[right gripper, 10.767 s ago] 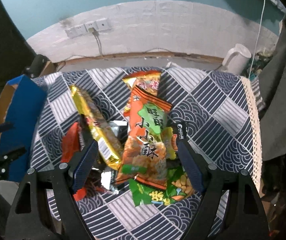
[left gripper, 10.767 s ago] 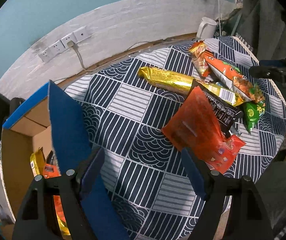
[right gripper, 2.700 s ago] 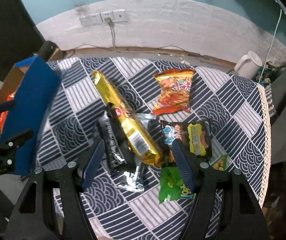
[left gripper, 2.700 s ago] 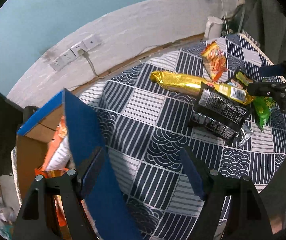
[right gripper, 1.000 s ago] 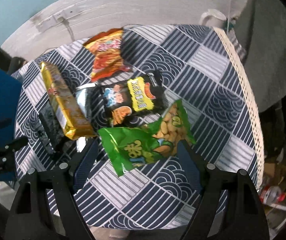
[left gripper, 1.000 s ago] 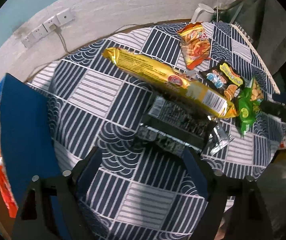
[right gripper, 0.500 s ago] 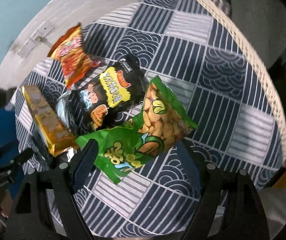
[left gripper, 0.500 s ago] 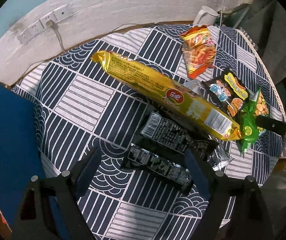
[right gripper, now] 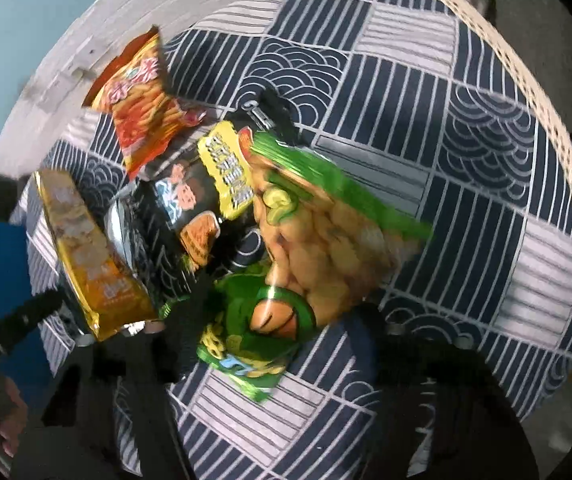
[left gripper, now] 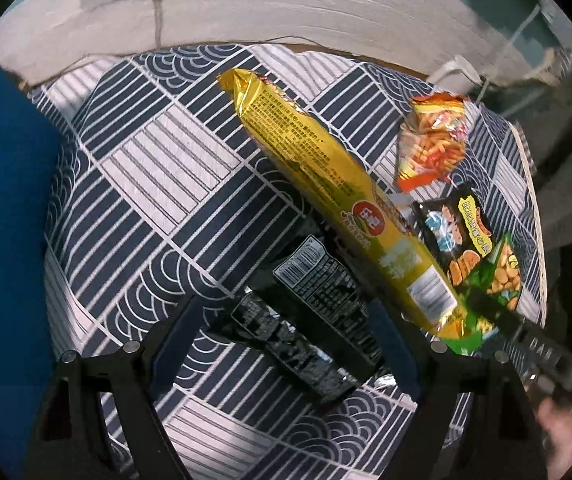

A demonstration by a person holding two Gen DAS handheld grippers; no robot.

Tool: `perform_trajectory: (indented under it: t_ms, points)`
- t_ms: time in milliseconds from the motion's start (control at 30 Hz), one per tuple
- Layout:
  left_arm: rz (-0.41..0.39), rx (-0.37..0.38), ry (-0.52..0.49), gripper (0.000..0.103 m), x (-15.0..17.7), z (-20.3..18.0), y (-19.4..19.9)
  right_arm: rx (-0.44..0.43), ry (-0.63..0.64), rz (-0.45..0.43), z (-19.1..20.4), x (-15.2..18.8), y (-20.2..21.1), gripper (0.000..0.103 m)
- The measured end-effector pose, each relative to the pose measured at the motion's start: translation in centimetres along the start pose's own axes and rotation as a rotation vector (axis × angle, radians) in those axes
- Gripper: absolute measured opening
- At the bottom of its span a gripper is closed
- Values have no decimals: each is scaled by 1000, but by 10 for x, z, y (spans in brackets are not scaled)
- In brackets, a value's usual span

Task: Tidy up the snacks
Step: 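Grasp the green peanut bag with the right tool while the left tool grasps the black bag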

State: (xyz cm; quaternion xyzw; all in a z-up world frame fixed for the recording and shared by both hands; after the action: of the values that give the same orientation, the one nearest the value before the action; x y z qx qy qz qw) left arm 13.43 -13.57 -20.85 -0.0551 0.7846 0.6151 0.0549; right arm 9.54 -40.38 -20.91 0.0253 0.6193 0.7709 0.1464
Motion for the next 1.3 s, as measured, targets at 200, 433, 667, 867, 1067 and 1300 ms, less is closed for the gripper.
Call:
perform_trajectory:
  t_ms: [200,433,667,867,1067,1300]
  points:
    - [33,0,96,87,0,0,-11,68,105,-19,2,-2,8,38]
    - [21,1,140,88,-2,-6,-17,191,176,-68,-11,-7,13,39]
    - [23,-31,141,92,0,-10,-30,142,156,-31,-23,-8,4,49]
    - [45,-33,108,94,3,-19,-43,145,189,-17,-24,-4,-6,50]
    - [21,-67,44,68,12,-19,-35,136,204,-20,-25,2,2,40]
    - [52,18,44,43,23,-9,-29,114,219,-53,-9,10,19,39]
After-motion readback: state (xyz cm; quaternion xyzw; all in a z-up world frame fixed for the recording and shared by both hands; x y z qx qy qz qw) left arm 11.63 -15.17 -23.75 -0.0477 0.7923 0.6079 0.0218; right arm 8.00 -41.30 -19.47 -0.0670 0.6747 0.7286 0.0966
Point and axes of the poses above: each gripper's, at about its wrist camera, not at the fingertips, and y roughly against the way its jaws point, z to its left, x to its underside, the point moved 1 cm from there along -y, roughly the way its jaws point, and after that the axes turned 2 degrees about x, right-handed, at the moved point
